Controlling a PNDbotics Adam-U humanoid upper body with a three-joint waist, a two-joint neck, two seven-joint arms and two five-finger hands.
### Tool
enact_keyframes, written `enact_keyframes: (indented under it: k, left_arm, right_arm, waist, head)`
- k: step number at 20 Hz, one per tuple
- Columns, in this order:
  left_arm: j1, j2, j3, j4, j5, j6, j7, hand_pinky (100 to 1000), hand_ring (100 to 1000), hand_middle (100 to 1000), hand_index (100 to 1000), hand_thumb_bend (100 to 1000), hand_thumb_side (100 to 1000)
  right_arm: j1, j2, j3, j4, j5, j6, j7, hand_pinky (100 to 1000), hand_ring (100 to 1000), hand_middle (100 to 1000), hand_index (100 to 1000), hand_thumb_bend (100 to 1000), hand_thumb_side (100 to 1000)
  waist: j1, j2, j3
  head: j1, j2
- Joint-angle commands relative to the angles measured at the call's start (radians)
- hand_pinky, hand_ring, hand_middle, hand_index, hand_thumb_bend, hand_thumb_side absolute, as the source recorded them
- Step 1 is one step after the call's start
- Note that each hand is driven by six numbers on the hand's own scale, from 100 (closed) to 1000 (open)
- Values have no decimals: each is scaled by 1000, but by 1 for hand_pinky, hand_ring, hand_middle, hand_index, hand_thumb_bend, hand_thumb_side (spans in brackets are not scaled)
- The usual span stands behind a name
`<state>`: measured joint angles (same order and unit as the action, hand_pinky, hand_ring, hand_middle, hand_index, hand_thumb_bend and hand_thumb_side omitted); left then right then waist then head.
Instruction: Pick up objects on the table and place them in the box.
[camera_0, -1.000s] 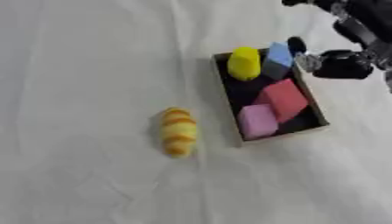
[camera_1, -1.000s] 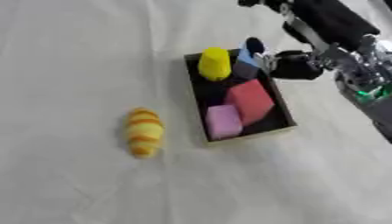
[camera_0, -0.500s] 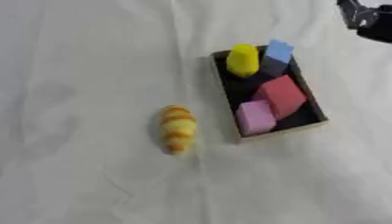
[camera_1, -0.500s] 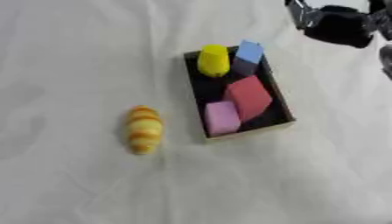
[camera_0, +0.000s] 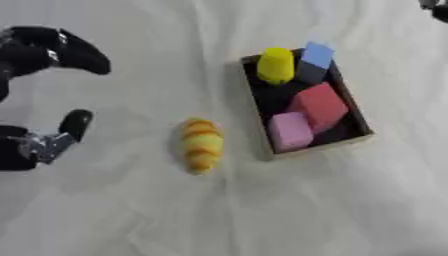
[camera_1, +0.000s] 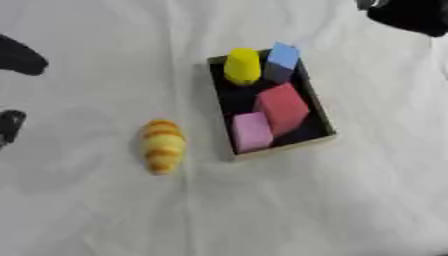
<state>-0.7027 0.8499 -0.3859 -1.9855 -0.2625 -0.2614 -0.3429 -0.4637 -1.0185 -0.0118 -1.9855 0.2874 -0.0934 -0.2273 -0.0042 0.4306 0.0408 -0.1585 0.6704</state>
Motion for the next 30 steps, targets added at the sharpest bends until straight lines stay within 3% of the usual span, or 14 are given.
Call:
enact_keyframes:
  k: [1,5,17,30]
  left_arm:
    - [-33,10,-18,-14,7,-14,-73,805,795,761,886,119,315]
    - [-53,-16,-44,-14,8,-1,-140,809,804,777,894,137,311]
    - [-167,-168,-130,-14,-86,71,-293,870,861,825,901,325,100]
    - [-214,-277,-139,-14,-214,124,-357,851,840,810,916,275,100]
  right_arm:
    - [-23,-32,-21,-15,-2,-3,-2,873,822,703,830,100,100]
    - [-34,-31,-23,-15,-2,-7,0,873,822,702,829,100,100]
    - [-26,-18,-21,-15,-1,-9,-2,871,810,688,825,100,100]
    - [-9,-9,-21,-15,-4,-8,-16,870,799,673,819,100,100]
  waist:
    - [14,-40,-1]
    - [13,-41,-2]
    - [14,-44,4]
    - [21,-43,6]
  head:
    - [5,5]
    - [5,5]
    - [4,7]
    - [3,4]
